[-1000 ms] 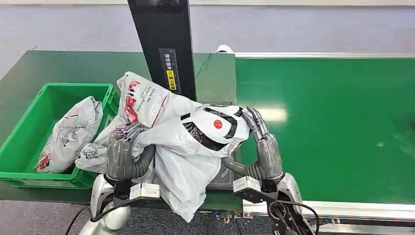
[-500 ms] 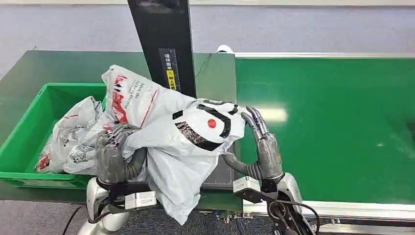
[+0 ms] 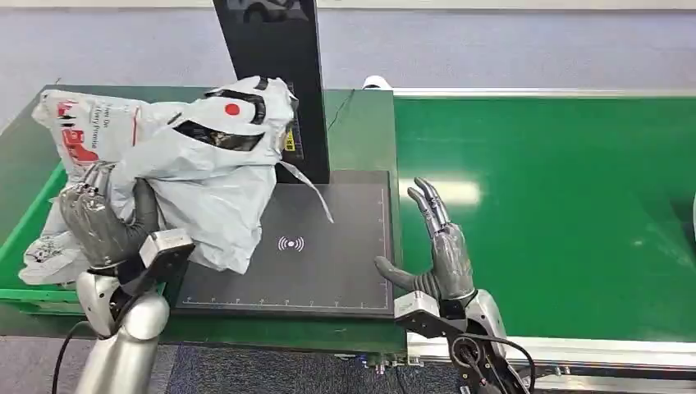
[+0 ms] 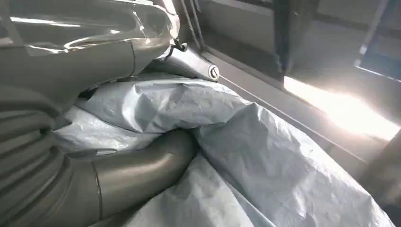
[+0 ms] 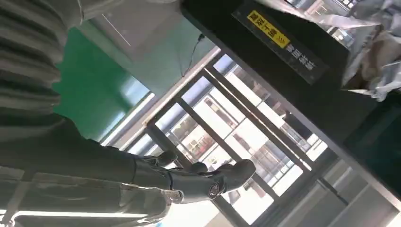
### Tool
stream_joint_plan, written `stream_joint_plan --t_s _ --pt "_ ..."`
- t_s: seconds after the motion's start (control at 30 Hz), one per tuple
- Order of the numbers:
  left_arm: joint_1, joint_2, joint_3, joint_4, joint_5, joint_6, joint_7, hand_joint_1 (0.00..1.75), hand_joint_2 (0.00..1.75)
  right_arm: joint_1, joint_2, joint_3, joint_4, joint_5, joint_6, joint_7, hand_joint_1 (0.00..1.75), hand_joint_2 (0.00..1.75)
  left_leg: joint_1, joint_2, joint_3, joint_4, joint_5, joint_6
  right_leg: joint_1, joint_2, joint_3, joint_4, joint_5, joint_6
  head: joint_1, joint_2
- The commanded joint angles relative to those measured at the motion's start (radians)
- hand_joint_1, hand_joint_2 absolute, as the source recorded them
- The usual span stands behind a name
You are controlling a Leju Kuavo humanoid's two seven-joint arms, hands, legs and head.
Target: Moved the parcel from conveyor to table for the left to box.
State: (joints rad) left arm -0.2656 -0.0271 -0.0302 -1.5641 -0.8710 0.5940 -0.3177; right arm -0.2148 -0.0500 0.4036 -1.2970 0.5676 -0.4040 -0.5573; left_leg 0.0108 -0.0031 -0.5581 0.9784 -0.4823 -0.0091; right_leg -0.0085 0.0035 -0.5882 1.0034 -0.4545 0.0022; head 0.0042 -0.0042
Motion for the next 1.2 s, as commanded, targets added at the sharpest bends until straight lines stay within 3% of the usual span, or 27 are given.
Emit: stream_joint_plan --t_s 0.03,0.13,0.4,0.53,0.57,0.73,0.8,0.83,1.0,1.03,1.2 --pt "-0.054 -0.026 0.125 0.137 -0.057 0.035 0.089 1.75 1.75 0.003 0.003 0.000 0.001 0.005 0.038 0.016 0.00 1.75 0.000 -0.001 0.001 -0.001 0.000 0.001 0.000 -0.001 0.002 -0.001 0.000 0.000 0.000 0.000" --pt "-0.091 -0.017 0.172 0.214 -0.055 0.007 0.155 1.75 1.75 0.008 0.004 -0.004 -0.008 0.018 0.054 0.024 0.00 1.75 0.000 -0.001 0.002 -0.001 0.000 0.000 0.000 -0.002 0.002 -0.001 0.000 0.000 0.000 0.000" --pt "-0.136 0.009 0.365 0.350 0.037 0.100 0.112 1.75 1.75 0.016 0.005 -0.008 -0.008 0.026 0.080 0.020 0.00 1.75 0.000 0.001 0.003 -0.003 0.000 0.000 0.000 0.000 0.002 -0.002 0.000 -0.001 0.000 0.000" --pt "-0.135 -0.002 0.388 0.352 0.070 0.101 0.088 1.75 1.75 0.009 0.010 -0.006 0.000 0.038 0.083 0.021 0.00 1.75 0.000 0.001 0.002 -0.002 0.000 0.000 0.000 0.000 0.002 -0.001 0.000 0.000 0.000 0.000" --pt "-0.134 -0.005 0.385 0.351 0.068 0.104 0.083 1.75 0.00 0.006 0.010 -0.006 0.001 0.038 0.083 0.021 0.00 1.75 0.000 0.000 0.001 -0.001 0.000 0.000 0.000 0.000 0.001 -0.001 0.000 0.000 0.000 0.000" --pt "-0.138 -0.015 0.387 0.366 0.052 0.093 0.096 1.75 0.00 0.002 0.013 -0.007 0.002 0.045 0.085 0.025 0.00 1.75 0.000 0.000 0.000 0.000 0.000 0.000 0.000 -0.001 0.001 0.000 0.000 0.000 0.000 0.000" --pt "-0.162 -0.003 0.360 0.419 -0.021 -0.031 0.204 1.75 0.00 0.001 0.012 -0.013 -0.002 0.051 0.088 0.032 0.00 1.75 0.000 -0.001 0.001 -0.002 0.001 0.000 0.000 -0.002 0.002 -0.002 0.000 0.000 0.000 0.000" --pt "-0.184 0.002 0.341 0.468 -0.042 -0.131 0.258 1.75 1.75 -0.001 0.013 -0.018 -0.004 0.057 0.096 0.038 0.00 1.75 0.000 -0.001 0.001 -0.001 0.001 0.000 0.000 -0.002 0.001 -0.001 0.000 0.000 0.000 0.000" --pt "-0.219 0.025 0.304 0.612 -0.118 -0.272 0.353 1.75 1.75 -0.016 0.030 -0.021 0.017 0.073 0.128 0.039 0.00 1.75 -0.001 -0.003 0.001 -0.001 0.001 0.000 0.000 -0.002 0.002 -0.001 0.000 0.000 0.000 0.000" --pt "-0.227 0.038 0.288 0.657 -0.134 -0.359 0.387 1.75 1.75 -0.027 0.034 -0.019 0.028 0.075 0.133 0.038 0.00 1.75 0.000 -0.002 0.002 -0.001 0.001 0.000 0.000 -0.002 0.002 -0.001 0.000 0.000 -0.001 0.000" --pt "-0.240 0.057 0.281 0.741 -0.120 -0.437 0.397 1.75 1.75 -0.050 0.046 -0.014 0.053 0.073 0.146 0.038 0.00 1.75 -0.001 -0.001 0.003 -0.002 0.001 0.000 -0.001 -0.001 0.004 -0.002 0.000 0.000 0.000 0.000"
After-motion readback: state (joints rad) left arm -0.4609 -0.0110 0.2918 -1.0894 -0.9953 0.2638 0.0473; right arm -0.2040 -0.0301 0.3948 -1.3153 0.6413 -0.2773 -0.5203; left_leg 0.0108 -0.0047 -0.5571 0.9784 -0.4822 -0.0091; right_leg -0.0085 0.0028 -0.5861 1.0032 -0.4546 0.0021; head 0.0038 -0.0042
